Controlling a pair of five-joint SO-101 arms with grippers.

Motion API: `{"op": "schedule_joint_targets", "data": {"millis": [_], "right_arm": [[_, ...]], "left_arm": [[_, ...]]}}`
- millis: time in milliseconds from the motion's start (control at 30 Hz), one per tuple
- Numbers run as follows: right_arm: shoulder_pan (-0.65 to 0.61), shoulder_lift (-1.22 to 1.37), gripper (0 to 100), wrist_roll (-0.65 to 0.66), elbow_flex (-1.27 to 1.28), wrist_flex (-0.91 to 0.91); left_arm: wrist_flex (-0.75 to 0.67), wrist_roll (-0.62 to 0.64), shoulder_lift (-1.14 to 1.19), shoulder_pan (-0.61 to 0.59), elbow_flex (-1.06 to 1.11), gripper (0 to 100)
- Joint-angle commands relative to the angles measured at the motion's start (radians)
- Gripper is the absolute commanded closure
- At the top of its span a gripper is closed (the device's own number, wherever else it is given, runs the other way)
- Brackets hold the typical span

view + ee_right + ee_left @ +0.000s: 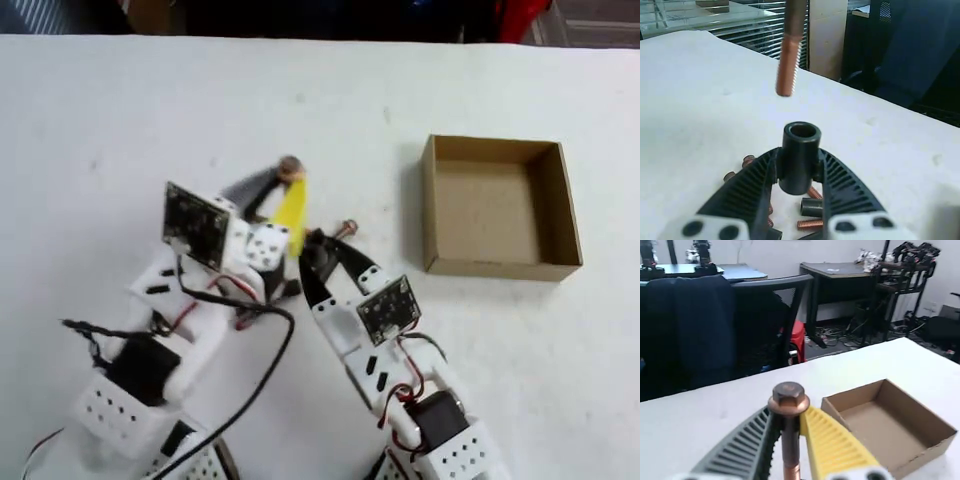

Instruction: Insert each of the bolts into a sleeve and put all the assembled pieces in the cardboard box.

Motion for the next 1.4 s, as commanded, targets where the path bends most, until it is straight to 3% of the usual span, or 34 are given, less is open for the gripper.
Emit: {"op": "schedule_joint_targets", "data": {"millis": [0,533,667,833,1367], "right_arm": [[0.012,-0.013,98.2,-0.009,0.008,-0.016],[0.013,-0.013,98.2,-0.011,0.008,-0.021],[0.013,-0.013,98.2,-0.014,0.005,-0.019],[0.048,-0.013,98.2,-0.094,0.003,-0.021],[0.068,-0.015,98.2,-0.054,-0.017,-0.016]], "left_arm": [[-0.115,0.083,-0.028,0.085,0.040,98],[-0.124,0.095,-0.028,0.087,0.046,98],[-0.124,0.153,-0.028,0.085,0.048,98],[-0.123,0.155,-0.028,0.085,0.048,98],[-0.167,0.155,-0.028,0.088,0.072,98]]}}
